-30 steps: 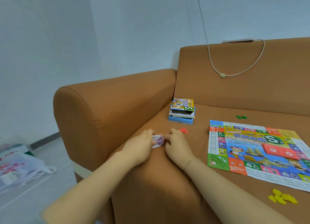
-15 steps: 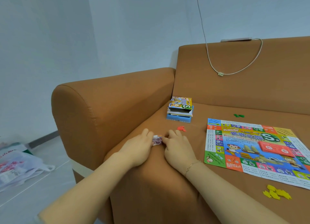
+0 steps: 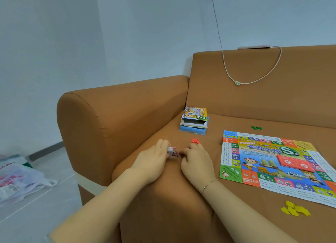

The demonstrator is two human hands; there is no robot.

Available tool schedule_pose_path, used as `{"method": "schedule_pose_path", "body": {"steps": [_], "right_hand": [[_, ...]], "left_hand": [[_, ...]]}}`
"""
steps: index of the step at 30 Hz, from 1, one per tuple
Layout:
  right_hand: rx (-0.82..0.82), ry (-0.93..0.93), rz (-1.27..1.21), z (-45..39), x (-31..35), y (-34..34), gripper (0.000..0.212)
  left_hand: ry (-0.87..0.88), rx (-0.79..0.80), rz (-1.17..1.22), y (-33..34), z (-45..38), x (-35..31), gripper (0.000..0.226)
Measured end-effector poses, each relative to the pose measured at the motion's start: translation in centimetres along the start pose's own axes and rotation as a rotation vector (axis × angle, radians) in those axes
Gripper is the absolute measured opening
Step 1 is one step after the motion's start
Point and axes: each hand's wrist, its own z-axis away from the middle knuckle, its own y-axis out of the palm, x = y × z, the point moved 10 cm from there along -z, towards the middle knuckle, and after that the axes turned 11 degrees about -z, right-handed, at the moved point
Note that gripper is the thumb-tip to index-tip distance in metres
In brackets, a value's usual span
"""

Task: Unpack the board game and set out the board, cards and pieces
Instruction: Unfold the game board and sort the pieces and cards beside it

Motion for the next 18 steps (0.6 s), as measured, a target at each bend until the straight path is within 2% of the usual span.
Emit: {"method": "schedule_pose_path", "body": {"steps": [6,11,15,18], "right_hand": [[0.011,0.019,0.079,0.2,-0.3,0.4,0.041],[0.09,0.024,0.14,0.5,-0.6,1.4,0.049],[0.11,-0.022,0.133,0.6,-0.1,1.3,0.048],[0.124,-0.052,-0.008,0.5,-0.1,1.4,0.046]], "left_hand": [[0.017,0.099,-0.112,1.1,-0.5,-0.4,0.029],[0.019,0.171,-0.087,1.6,-1.1,-0.4,0.053],[0.021,0.13,-0.123,1.3,-1.2,-0.7,0.033],[-0.02,0.118,-0.055,1.1,-0.9,-0.4,0.023]]}}
